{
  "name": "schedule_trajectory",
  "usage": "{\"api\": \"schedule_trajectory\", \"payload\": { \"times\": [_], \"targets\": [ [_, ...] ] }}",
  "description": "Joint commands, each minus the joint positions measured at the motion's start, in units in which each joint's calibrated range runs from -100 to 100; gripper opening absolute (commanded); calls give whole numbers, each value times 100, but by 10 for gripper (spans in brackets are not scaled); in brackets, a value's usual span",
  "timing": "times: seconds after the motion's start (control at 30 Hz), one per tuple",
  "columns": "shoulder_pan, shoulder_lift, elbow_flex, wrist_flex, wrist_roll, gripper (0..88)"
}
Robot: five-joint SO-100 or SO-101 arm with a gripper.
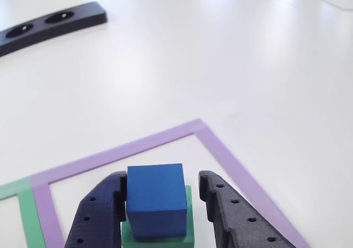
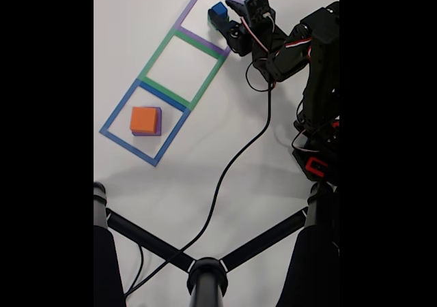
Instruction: Tower of hanoi
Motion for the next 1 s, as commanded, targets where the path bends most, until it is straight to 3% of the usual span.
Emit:
{"api": "schedule_trajectory", "payload": {
  "times": [0.0, 0.53, 0.87, 0.97],
  "targets": [
    [-73, -30, -95, -170, 59, 81],
    [-19, -535, 41, 146, 59, 27],
    [-111, -3508, 23, 3473, 59, 28],
    [-118, -4373, -495, 5116, 59, 26]
  ]
}}
